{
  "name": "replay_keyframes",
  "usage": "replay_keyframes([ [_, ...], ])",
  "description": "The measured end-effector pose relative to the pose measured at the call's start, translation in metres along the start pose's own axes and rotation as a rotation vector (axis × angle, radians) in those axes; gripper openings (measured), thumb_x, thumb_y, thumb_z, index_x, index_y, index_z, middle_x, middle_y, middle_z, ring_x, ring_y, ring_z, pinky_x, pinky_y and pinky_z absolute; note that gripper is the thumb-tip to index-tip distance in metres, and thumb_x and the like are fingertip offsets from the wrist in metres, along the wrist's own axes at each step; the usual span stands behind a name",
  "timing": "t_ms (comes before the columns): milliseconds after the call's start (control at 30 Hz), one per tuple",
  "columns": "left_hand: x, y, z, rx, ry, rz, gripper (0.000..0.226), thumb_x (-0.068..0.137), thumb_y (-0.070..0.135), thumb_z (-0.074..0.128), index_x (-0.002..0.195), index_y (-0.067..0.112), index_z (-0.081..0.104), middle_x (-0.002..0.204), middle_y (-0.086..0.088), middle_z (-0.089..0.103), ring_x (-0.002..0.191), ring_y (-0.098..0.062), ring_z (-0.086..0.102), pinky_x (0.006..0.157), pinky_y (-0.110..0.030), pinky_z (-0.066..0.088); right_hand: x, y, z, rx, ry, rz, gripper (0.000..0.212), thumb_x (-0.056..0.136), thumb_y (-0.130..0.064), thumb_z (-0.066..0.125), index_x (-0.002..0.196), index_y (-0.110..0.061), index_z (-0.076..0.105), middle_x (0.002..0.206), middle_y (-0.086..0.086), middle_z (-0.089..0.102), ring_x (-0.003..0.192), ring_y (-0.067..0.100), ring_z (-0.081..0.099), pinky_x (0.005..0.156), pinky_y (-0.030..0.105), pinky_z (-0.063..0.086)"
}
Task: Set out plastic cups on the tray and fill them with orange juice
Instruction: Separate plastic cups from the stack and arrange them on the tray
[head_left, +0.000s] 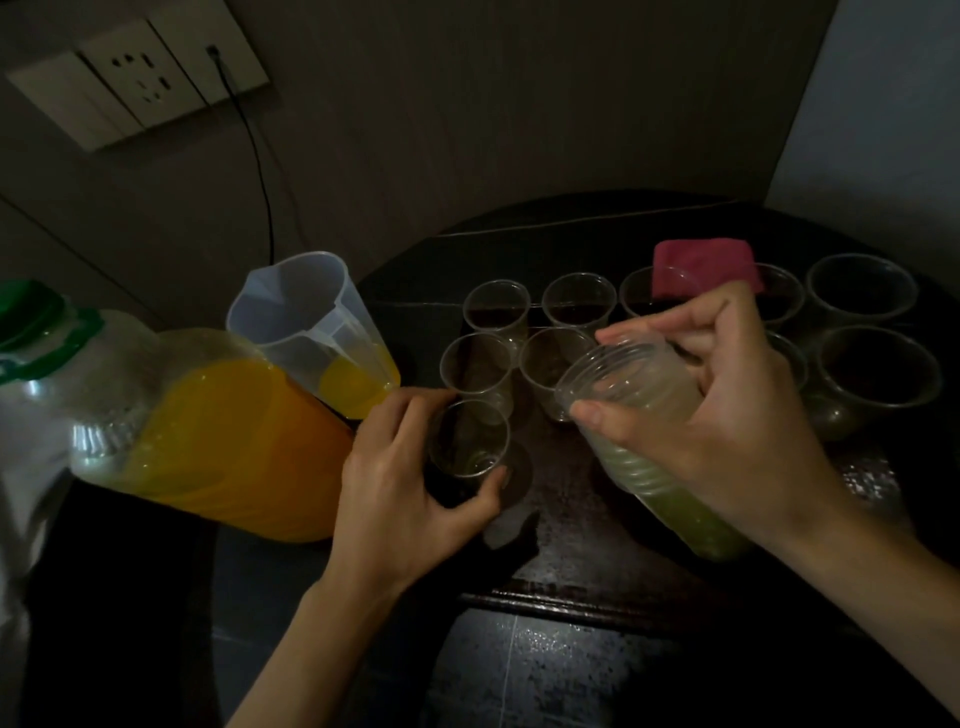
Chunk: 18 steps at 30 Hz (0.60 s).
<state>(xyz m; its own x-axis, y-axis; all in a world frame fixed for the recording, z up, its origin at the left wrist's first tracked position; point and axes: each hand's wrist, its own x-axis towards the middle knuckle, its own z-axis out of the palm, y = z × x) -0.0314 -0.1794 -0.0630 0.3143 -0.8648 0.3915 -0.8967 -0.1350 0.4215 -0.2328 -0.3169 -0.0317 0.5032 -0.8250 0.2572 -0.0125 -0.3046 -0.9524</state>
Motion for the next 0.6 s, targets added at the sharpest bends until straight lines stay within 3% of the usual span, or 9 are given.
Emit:
replay_keyframes([
  [100,0.005,0.019,-0.006,-0.102,0.093,-0.005,0.046,0.090,0.051,0.055,0.115,0.013,0.063,0.110,0.001,0.060,0.101,-0.014,0.060,0.079,-0.029,0.051,-0.005,-0.003,0.002,-0.031,0.001,-0.003,0.071,0.059,-0.055,0.090,0.109,-0.027,0.048,0.119,-0.015,0.068,0.106,-0.001,0.068,0.082,0.018,0.057],
  [167,0.015,0.047,-0.013,-0.313,0.037,-0.099,0.044,0.093,0.052,0.050,0.117,0.018,0.065,0.109,0.008,0.065,0.103,-0.009,0.064,0.079,-0.021,0.051,-0.008,-0.007,0.004,-0.061,0.016,-0.020,0.070,0.059,-0.056,0.089,0.109,-0.028,0.050,0.118,-0.017,0.067,0.104,-0.005,0.067,0.077,0.012,0.054],
  [233,0.025,0.072,-0.017,-0.555,-0.168,-0.254,0.045,0.089,0.057,0.053,0.120,0.026,0.065,0.108,0.012,0.070,0.104,-0.004,0.067,0.078,-0.016,0.053,-0.010,-0.010,0.006,-0.091,0.041,-0.034,0.071,0.058,-0.053,0.089,0.111,-0.023,0.053,0.118,-0.017,0.065,0.100,-0.003,0.067,0.073,0.014,0.056],
  [300,0.031,0.087,-0.016,-0.683,-0.316,-0.375,0.048,0.082,0.061,0.061,0.120,0.031,0.066,0.108,0.012,0.072,0.099,-0.004,0.070,0.077,-0.020,0.055,-0.013,-0.011,0.008,-0.122,0.071,-0.040,0.070,0.058,-0.050,0.089,0.110,-0.021,0.054,0.116,-0.014,0.063,0.097,0.001,0.068,0.071,0.022,0.058],
  [433,0.034,0.100,-0.012,-0.931,-0.299,-0.578,0.053,0.070,0.041,0.083,0.115,0.017,0.068,0.095,0.002,0.076,0.079,-0.007,0.071,0.062,-0.018,0.052,-0.020,-0.013,0.011,-0.112,0.027,-0.025,0.061,0.064,-0.045,0.087,0.109,-0.027,0.050,0.108,-0.009,0.064,0.092,0.002,0.066,0.066,0.018,0.055],
  [600,0.033,0.099,-0.012,-1.056,-0.313,-0.661,0.045,0.075,0.034,0.081,0.114,0.016,0.070,0.101,-0.002,0.075,0.088,-0.017,0.072,0.075,-0.035,0.055,-0.031,-0.015,0.007,-0.110,-0.040,-0.034,0.062,0.070,-0.055,0.070,0.122,-0.033,0.045,0.115,-0.017,0.060,0.096,-0.001,0.066,0.069,0.019,0.057],
])
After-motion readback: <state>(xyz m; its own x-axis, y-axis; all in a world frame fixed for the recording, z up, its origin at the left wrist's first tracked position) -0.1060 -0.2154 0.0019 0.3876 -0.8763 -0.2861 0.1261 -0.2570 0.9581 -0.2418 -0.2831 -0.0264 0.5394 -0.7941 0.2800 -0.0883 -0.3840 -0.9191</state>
